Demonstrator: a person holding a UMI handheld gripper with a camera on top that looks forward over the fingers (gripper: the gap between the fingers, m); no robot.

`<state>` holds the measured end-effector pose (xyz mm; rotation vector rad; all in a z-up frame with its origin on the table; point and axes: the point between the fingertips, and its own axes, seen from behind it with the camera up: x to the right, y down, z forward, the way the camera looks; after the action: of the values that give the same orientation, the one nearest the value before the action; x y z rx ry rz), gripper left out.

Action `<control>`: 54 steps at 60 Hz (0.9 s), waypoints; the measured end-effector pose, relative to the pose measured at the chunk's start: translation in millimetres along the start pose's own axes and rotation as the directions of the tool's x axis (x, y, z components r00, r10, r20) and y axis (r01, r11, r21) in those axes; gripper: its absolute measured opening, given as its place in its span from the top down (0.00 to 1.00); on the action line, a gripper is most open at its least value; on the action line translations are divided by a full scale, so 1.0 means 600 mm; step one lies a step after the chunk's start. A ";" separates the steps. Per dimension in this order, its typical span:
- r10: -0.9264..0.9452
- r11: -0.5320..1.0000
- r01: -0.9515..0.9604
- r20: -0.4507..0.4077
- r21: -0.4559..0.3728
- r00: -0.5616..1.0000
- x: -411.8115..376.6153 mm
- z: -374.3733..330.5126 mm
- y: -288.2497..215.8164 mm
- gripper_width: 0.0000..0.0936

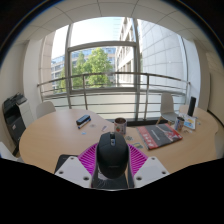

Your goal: Arrange mouse

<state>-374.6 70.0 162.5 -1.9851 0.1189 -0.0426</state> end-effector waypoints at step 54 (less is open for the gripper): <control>-0.129 0.972 0.122 -0.023 -0.199 0.991 -0.110 -0.192 0.097 0.10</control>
<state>-453.8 -51.1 157.8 -2.1892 0.0209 -0.1527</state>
